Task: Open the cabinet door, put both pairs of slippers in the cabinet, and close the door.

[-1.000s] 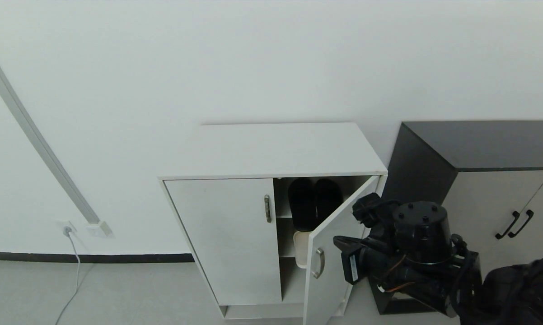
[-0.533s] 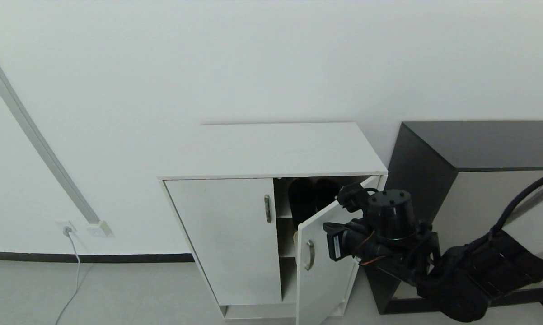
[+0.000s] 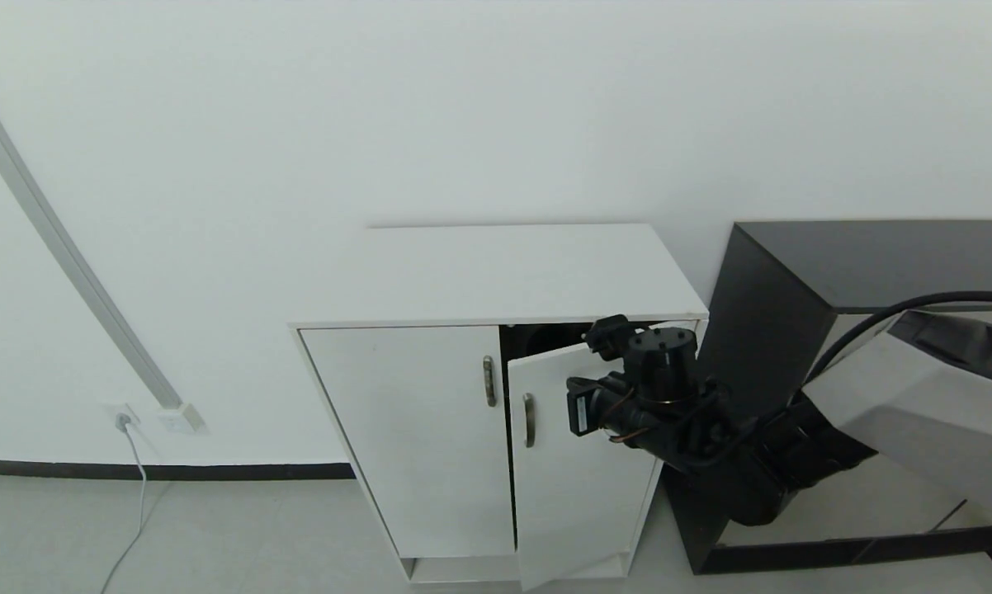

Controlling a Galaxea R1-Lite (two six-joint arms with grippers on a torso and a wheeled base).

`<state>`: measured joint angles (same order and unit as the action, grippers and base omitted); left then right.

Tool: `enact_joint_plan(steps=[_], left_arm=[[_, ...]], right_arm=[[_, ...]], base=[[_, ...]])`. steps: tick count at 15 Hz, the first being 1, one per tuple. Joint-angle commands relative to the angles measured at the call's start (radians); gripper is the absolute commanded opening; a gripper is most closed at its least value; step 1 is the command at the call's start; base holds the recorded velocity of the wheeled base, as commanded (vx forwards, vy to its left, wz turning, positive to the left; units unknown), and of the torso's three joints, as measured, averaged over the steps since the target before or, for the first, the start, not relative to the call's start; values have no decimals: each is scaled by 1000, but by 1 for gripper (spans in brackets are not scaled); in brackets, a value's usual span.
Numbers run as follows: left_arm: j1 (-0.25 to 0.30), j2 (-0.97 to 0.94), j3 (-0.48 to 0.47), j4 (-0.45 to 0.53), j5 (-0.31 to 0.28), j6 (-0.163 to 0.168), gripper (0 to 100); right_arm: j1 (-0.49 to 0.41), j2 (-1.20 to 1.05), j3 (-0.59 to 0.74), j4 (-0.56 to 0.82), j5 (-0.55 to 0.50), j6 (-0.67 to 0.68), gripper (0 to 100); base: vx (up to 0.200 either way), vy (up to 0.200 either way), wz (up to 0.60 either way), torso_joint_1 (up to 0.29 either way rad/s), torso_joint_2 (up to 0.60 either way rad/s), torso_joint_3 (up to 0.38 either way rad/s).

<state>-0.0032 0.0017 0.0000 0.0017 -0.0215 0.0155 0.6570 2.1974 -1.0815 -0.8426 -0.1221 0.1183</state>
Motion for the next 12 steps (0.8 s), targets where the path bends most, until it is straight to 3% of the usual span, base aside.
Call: enact_joint_plan(steps=[1, 12], left_arm=[[0, 0, 0, 0, 0, 0, 0], [-1, 0, 0, 0, 0, 0, 0]], right_arm=[[-16, 59, -48, 3, -1, 0, 0], [-56, 160, -172, 17, -2, 0, 0]], base=[[0, 0, 0, 0, 0, 0], [0, 0, 0, 0, 0, 0]])
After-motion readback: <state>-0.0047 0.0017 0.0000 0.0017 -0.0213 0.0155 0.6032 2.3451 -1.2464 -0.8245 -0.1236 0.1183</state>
